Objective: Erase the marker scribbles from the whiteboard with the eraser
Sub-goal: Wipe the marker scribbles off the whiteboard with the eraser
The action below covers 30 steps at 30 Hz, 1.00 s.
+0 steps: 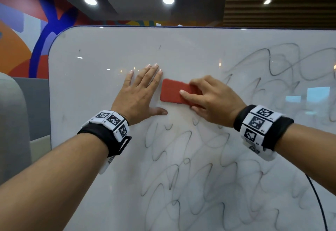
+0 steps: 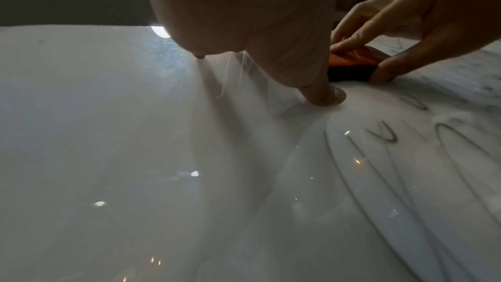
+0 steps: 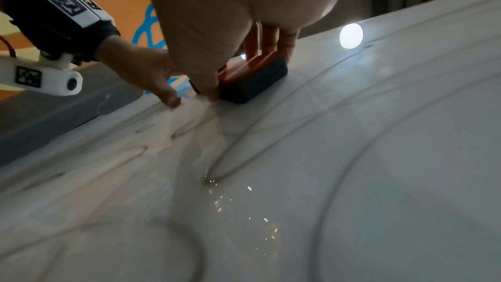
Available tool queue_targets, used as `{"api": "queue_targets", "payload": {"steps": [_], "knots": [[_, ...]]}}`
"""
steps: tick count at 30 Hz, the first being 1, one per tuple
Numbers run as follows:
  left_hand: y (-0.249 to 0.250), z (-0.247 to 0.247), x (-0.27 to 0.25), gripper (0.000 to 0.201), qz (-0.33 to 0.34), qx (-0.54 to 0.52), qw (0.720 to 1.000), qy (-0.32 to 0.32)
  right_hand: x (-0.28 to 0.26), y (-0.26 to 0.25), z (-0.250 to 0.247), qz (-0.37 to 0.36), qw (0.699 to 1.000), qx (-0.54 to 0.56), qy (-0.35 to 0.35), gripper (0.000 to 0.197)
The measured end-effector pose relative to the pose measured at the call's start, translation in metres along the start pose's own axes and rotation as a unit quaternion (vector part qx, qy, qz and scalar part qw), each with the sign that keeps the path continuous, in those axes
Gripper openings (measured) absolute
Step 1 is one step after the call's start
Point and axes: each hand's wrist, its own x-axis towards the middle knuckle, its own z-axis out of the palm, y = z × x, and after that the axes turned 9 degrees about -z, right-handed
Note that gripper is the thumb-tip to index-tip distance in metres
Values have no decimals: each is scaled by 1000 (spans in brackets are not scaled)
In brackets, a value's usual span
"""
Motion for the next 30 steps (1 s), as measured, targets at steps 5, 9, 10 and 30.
{"api": "queue_targets", "payload": {"steps": [5, 9, 10, 30], "knots": [[-7, 3, -5, 114, 11, 19, 1000, -4, 10, 34, -18, 89, 995, -22, 49, 50], [-11, 5, -10, 112, 13, 21, 1000, -2, 6, 9, -6, 150, 985, -17, 81, 51], [-13, 6, -12, 112, 15, 22, 1000, 0, 1, -3, 1, 120, 990, -11, 73, 50], [-25, 23, -26, 67, 17, 8, 999, 46, -30, -17, 6, -48, 999, -5, -9, 34]]}}
